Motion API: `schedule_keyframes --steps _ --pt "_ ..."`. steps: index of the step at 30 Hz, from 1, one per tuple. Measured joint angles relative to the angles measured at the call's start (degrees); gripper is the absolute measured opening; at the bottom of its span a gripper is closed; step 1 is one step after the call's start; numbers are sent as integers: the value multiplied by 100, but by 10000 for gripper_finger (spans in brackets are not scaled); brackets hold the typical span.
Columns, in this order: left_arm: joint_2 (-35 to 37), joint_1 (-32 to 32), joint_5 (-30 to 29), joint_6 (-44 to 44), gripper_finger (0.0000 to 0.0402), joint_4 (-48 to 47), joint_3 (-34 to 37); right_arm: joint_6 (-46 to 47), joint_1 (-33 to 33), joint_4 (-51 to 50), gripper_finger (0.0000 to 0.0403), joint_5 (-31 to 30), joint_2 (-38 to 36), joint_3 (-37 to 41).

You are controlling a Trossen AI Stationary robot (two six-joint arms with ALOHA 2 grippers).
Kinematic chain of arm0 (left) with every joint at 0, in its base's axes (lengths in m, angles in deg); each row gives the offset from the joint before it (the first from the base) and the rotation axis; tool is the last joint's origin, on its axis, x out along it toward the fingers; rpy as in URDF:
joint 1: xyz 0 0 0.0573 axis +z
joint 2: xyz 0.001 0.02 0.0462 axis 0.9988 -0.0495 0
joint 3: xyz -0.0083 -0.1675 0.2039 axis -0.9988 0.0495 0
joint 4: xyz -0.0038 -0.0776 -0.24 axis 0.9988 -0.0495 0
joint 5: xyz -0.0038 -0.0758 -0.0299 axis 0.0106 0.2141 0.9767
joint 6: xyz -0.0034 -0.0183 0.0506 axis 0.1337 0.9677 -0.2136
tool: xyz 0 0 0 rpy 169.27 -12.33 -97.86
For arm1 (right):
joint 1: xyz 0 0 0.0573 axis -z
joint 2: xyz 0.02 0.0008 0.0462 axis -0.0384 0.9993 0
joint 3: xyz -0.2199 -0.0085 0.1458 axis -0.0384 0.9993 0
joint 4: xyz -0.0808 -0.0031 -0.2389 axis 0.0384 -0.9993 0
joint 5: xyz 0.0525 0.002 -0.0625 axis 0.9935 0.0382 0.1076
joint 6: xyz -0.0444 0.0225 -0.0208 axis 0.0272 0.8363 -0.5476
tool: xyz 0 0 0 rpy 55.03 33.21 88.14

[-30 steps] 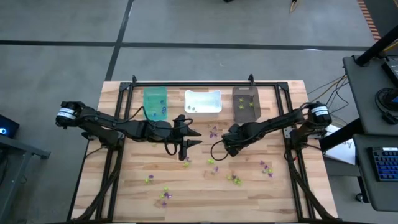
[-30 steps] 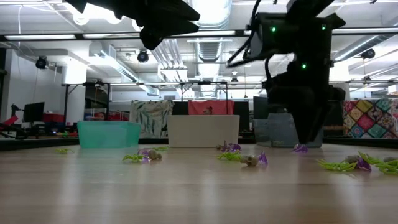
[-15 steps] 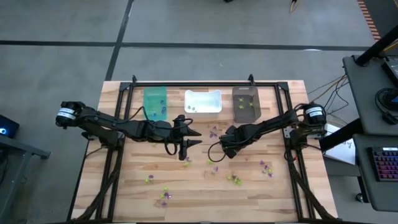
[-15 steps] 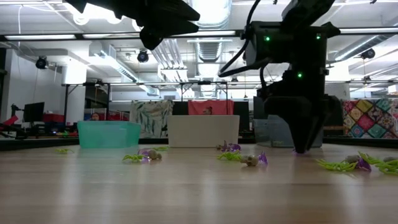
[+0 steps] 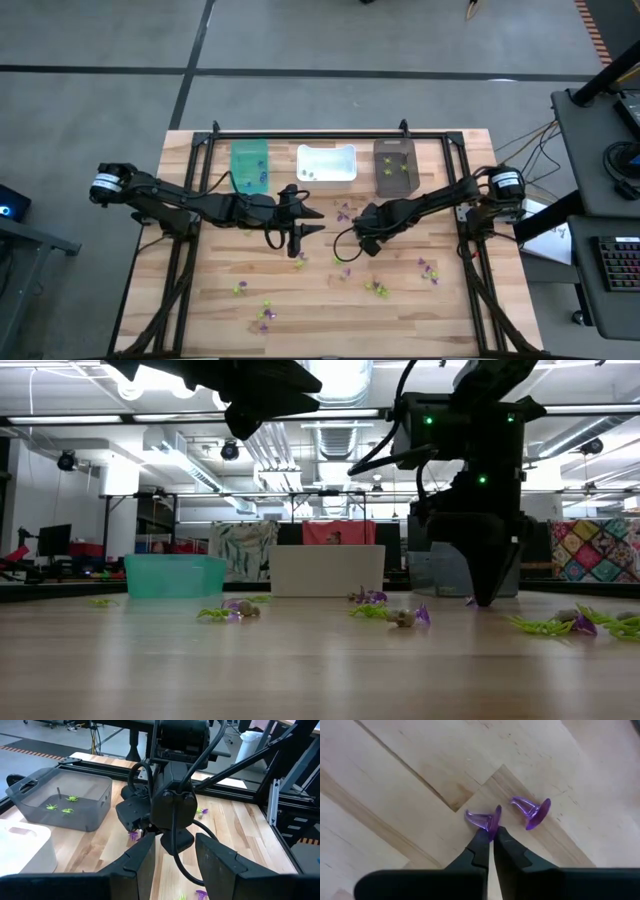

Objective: Sort Halloween decoration
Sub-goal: Put the purple witch hat toy into the light blue bin

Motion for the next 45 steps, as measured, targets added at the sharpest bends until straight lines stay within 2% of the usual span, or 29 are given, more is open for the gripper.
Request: schedule_keyframes --steps 6,11,22,28,33,41,45 --pt "2 -26 -2 -9 123 39 0 -513 2 54 9 -69 -380 15" --pt "2 -123 -2 -92 123 94 4 -1138 0 562 9 -67 -734 104" --pt "242 -400 -2 -266 123 215 4 -2346 31 2694 9 -44 -971 260" --pt "862 -501 -2 -483 123 156 123 -3066 214 4111 9 -5 -901 211" --pt "1584 -509 -17 -505 123 474 661 -3792 467 5114 9 -1 -868 158" --pt "2735 -509 -475 -482 123 1675 1751 -4502 1044 6056 9 4 -868 -29" --pt "3270 -507 -621 -516 123 1748 2076 -4646 1291 6302 9 216 -745 -215"
